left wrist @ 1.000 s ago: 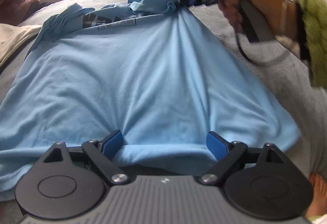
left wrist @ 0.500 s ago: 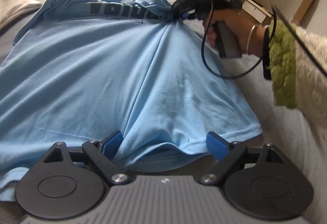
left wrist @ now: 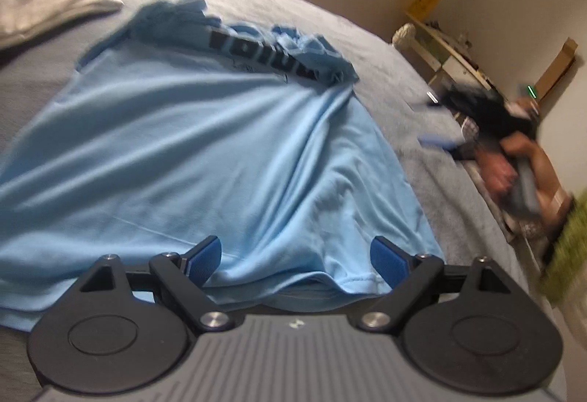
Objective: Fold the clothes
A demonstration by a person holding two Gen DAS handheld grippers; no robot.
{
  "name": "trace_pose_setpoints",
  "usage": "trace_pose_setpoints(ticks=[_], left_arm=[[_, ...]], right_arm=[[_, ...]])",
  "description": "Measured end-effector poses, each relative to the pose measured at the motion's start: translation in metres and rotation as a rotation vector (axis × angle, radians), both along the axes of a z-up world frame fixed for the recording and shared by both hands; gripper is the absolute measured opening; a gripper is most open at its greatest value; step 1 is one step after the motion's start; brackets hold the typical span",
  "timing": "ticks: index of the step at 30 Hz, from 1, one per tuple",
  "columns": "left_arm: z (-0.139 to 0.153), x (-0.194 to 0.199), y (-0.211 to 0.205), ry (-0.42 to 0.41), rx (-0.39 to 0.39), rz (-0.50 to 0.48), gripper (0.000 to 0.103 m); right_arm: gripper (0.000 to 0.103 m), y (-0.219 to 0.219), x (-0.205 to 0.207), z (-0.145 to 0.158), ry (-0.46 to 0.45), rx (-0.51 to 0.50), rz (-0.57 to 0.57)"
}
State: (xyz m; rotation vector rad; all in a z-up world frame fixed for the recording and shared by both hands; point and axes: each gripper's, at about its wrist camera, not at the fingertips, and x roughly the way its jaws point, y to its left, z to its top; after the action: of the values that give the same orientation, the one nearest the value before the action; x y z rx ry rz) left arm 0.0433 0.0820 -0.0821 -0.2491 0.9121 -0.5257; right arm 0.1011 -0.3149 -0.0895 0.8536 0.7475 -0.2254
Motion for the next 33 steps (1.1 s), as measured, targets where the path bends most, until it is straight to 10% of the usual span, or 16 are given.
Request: trace_pose_setpoints(ticks=[14, 24, 33], left_arm=[[0.016, -0.032, 0.137, -0.012, 0.107, 0.352, 0.079], [-0.005, -0.040, 0.194, 0.060, 0.131, 0.527, 0.062], [-0.010, -0.046, 0.203, 0.073, 0.035, 0.528, 0.052]], right_arm=[[0.071, 0.077, -0.116, 0.012, -0.089, 0.259, 0.200], [0.070, 0.083, -0.146, -0.018, 0.078, 0.093, 0.059], [0.053, 0.074, -0.154, -0.030, 0.067, 0.162, 0.014]])
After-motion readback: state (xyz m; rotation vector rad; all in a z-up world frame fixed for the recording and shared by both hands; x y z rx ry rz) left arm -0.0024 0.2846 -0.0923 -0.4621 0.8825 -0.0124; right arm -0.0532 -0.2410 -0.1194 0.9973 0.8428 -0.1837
